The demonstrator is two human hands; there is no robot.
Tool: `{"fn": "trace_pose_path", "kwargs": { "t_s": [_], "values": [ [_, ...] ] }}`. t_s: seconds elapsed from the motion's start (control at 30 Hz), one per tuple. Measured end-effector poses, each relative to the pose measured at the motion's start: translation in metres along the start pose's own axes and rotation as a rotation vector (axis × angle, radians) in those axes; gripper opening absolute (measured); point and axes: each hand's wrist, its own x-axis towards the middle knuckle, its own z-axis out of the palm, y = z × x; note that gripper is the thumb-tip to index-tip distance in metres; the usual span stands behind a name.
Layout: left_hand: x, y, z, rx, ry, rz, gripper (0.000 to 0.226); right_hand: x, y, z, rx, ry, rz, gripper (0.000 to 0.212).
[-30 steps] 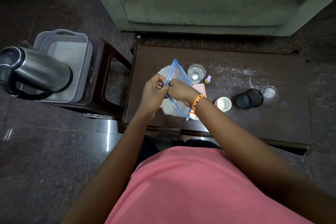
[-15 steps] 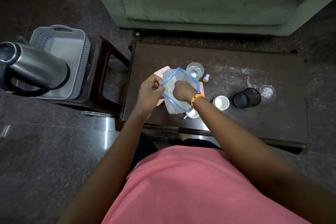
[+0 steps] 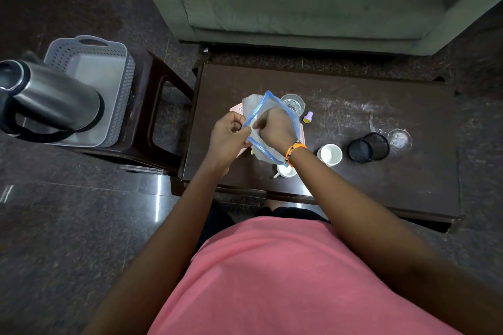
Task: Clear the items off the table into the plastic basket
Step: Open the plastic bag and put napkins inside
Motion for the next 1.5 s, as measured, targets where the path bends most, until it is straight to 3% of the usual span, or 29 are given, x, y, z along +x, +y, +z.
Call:
{"fn": "trace_pose_path", "kwargs": {
  "t_s": [0.2, 0.37, 0.53, 0.63, 0.77, 0.97, 1.2, 1.33, 1.5],
  "values": [
    [0.002, 0.004, 0.000, 0.006, 0.004, -0.024, 0.022, 0.005, 0.000, -0.001, -0.016, 0.107, -0.014, 0.013],
    [0.004, 0.007, -0.001, 0.004, 0.030, -0.042, 0.022, 0.009, 0.005, -0.002, 0.011, 0.112, 0.027, 0.029],
    [0.006, 0.009, 0.000, -0.004, 0.029, -0.050, 0.024, 0.019, 0.004, 0.001, 0.047, 0.057, 0.078, 0.035],
    [0.006, 0.009, 0.000, -0.003, 0.020, -0.057, 0.023, 0.024, 0.004, 0.001, -0.005, 0.023, 0.102, 0.026],
    [0.005, 0.010, -0.001, -0.020, 0.014, -0.052, 0.022, 0.029, 0.004, 0.002, -0.036, -0.001, 0.097, 0.038],
    [0.005, 0.009, -0.002, -0.033, 0.004, -0.054, 0.021, 0.031, 0.002, 0.009, -0.134, -0.008, 0.049, 0.027],
    [0.003, 0.007, -0.002, -0.055, 0.012, -0.072, 0.019, 0.042, -0.006, 0.016, -0.161, -0.128, 0.045, 0.018],
    [0.002, 0.007, -0.002, -0.060, 0.005, -0.078, 0.016, 0.041, -0.004, 0.015, -0.189, -0.098, 0.056, 0.038],
    [0.001, 0.005, -0.003, -0.062, 0.006, -0.089, 0.020, 0.043, -0.001, 0.017, -0.081, -0.135, 0.089, 0.034]
  ]
}}
